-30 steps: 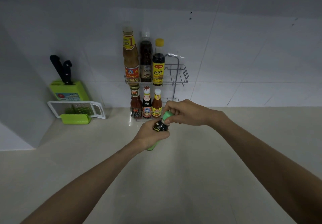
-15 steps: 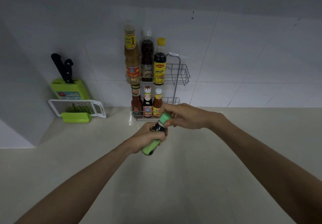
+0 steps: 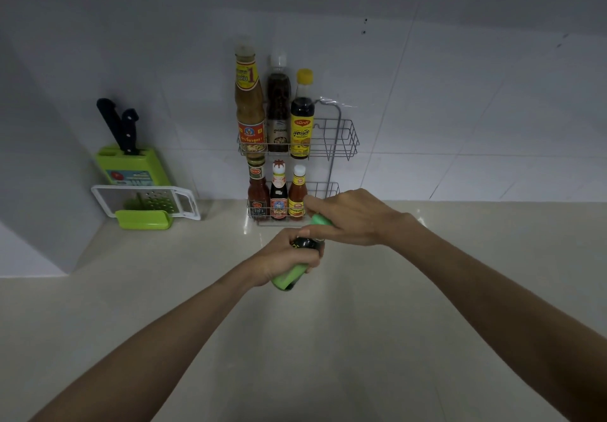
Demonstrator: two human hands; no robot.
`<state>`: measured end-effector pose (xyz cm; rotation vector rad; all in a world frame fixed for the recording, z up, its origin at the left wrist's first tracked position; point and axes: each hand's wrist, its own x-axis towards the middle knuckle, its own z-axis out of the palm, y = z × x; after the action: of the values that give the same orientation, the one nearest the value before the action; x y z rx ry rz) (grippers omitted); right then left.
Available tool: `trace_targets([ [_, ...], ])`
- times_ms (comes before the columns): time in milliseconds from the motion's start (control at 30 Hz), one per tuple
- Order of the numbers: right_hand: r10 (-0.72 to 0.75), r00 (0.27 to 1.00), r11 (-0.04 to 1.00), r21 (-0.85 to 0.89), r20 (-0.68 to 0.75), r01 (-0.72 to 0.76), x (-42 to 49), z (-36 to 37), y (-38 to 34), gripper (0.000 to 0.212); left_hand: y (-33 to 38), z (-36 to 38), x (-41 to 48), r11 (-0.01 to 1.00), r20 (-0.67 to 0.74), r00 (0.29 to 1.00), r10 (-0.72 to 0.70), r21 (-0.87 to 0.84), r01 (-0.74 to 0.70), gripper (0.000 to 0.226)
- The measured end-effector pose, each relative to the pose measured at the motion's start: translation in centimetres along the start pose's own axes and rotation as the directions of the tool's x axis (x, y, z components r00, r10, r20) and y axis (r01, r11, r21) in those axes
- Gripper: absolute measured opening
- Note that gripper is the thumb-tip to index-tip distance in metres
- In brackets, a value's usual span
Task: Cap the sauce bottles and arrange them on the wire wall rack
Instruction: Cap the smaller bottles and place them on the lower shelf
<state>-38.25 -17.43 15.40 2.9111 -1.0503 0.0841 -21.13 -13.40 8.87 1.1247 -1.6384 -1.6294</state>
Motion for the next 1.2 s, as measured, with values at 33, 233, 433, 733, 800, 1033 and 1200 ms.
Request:
trace_targets([
  [33, -0.074, 0.997, 0.997, -0.03, -0.038, 0.073, -0.2, -0.2, -0.1, 0.034, 0.3, -0.2, -0.1, 1.0, 0.068, 0.998, 0.013, -0.018, -0.011, 0.01],
  [233, 0.279, 0.919, 0.953, -0.035, -0.279, -0.3, 1.2, 1.9, -1.6, 0.037, 1.3, 1.6, 0.5, 0.999, -0.386, 0.922, -0.03, 0.001, 0.032, 0.011],
  [433, 0.428, 0.897, 0.889, 0.127, 0.109, -0.439, 1.4, 0.0, -2.1, 0.048, 0.2, 1.7, 0.5, 0.981, -0.501, 0.865, -0.017, 0.157, 0.11, 0.015],
  [733, 0.358, 0.931, 0.893, 0.263, 0.073, -0.365, 1.7, 1.9, -1.2, 0.066, 0.0, 0.9, 0.1, 0.955, -0.459, 0.888, 0.03, 0.275, 0.11, 0.022],
  [800, 0.373, 0.916, 0.876, 0.268, 0.149, -0.4, 1.6, 1.8, -1.4, 0.084, -0.4, 1.0, -0.1, 0.96, -0.448, 0.894, 0.016, 0.257, 0.111, 0.02],
  [1033, 0.246, 0.94, 0.77, 0.542, 0.236, -0.338, 0.6, 0.4, -0.3, 0.037, -0.1, 0.7, 0.0, 0.97, -0.441, 0.898, 0.015, 0.223, 0.093, 0.025],
  [1200, 0.301, 0.905, 0.673, 0.605, 0.301, -0.425, 0.4, 0.2, -0.3, 0.05, 0.0, 1.0, 0.2, 0.966, -0.446, 0.894, 0.042, 0.246, 0.078, 0.025],
])
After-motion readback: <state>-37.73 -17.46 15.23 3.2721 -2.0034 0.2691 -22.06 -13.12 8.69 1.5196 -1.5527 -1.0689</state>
